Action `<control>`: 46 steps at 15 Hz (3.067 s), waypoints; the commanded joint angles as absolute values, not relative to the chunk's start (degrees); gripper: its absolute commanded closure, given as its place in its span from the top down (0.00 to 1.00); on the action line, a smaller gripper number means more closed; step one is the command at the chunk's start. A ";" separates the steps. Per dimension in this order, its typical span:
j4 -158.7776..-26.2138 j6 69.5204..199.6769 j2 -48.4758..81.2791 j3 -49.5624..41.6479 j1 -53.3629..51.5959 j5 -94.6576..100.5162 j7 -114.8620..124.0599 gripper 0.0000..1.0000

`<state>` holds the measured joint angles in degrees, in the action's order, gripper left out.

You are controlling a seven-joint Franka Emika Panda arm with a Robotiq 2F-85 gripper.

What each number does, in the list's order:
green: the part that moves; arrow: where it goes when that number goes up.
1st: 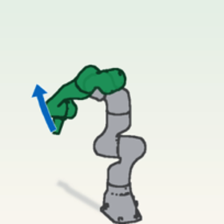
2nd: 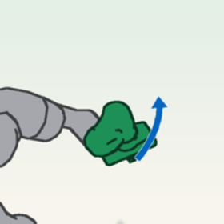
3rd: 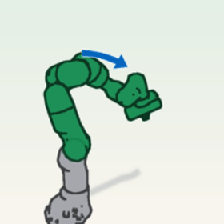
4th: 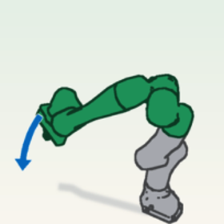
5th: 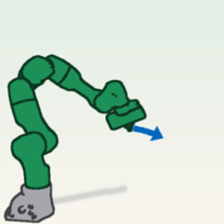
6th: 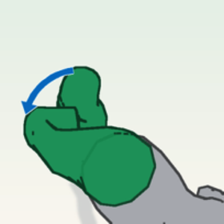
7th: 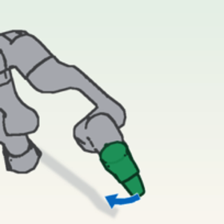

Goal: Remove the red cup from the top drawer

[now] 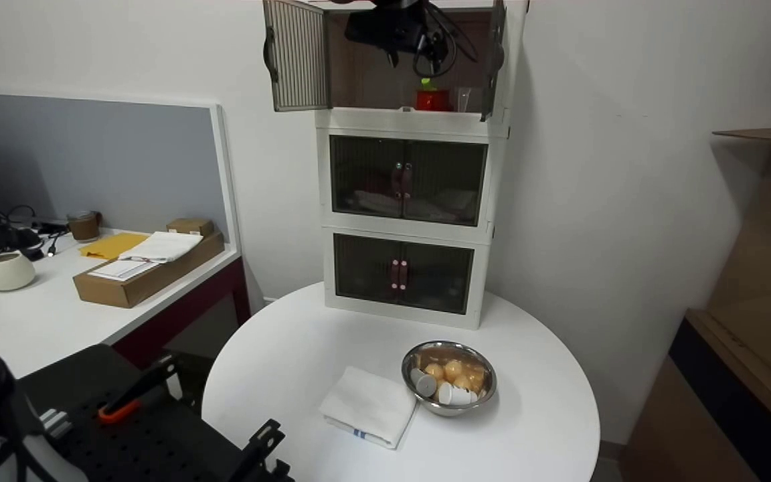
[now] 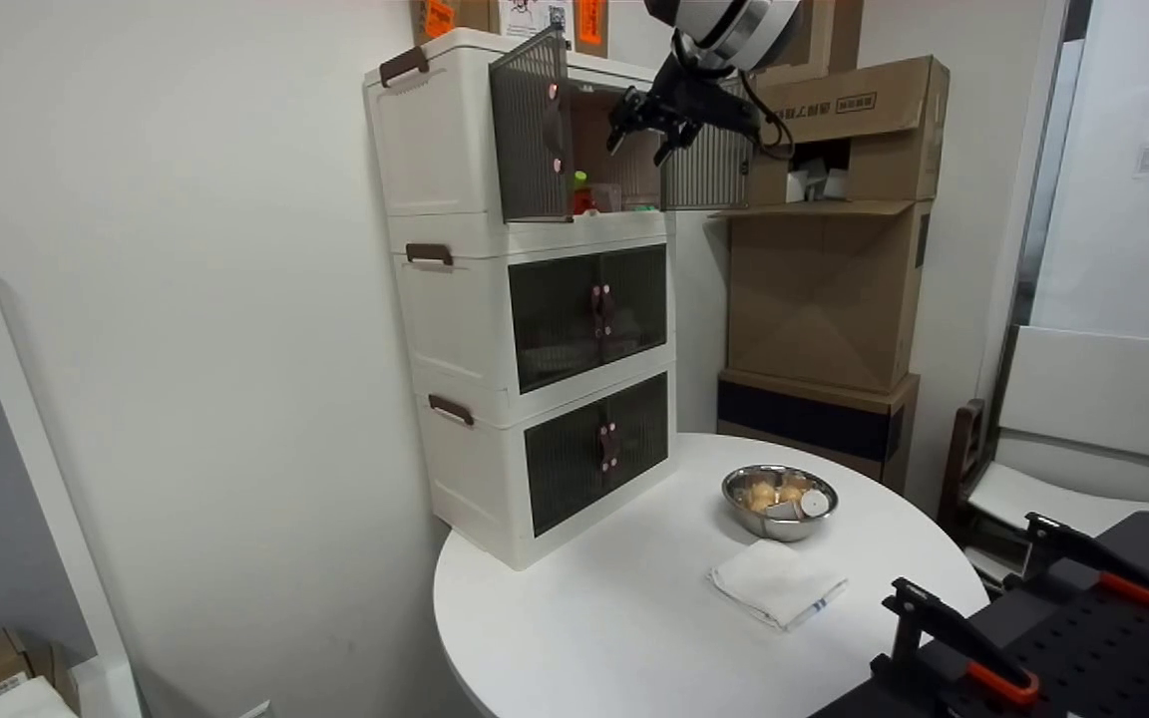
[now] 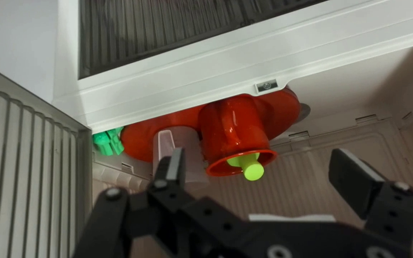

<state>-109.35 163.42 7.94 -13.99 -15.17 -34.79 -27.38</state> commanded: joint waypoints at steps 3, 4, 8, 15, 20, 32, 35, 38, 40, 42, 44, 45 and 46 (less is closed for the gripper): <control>-109.64 164.56 8.16 -14.37 -15.40 -33.85 -26.25 1.00; -109.58 165.25 8.41 -14.19 -15.26 -34.52 -26.57 1.00; -107.72 168.74 10.97 -13.82 -14.31 -36.08 -28.86 1.00; -101.72 168.87 17.39 -11.47 -12.08 -37.97 -30.70 1.00; -95.04 169.10 23.57 -10.00 -10.59 -37.19 -29.97 1.00; -82.21 168.69 32.87 -2.02 -5.45 -36.91 -33.19 0.61; -81.23 168.79 33.57 -0.80 -4.72 -36.78 -33.84 0.36; -81.00 169.19 33.76 -0.05 -4.12 -36.69 -34.16 0.14; -80.88 169.28 33.85 0.02 -3.91 -36.55 -34.08 0.01; -81.08 169.34 33.53 0.03 -3.77 -36.57 -33.81 0.02; -81.47 169.29 32.68 0.32 -3.59 -36.83 -33.88 0.04; -81.66 169.25 31.96 0.89 -3.30 -37.22 -34.30 0.04; -81.70 169.28 31.45 1.19 -3.19 -37.31 -34.46 0.04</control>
<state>-82.65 168.75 32.45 -0.70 -4.38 -36.03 -32.53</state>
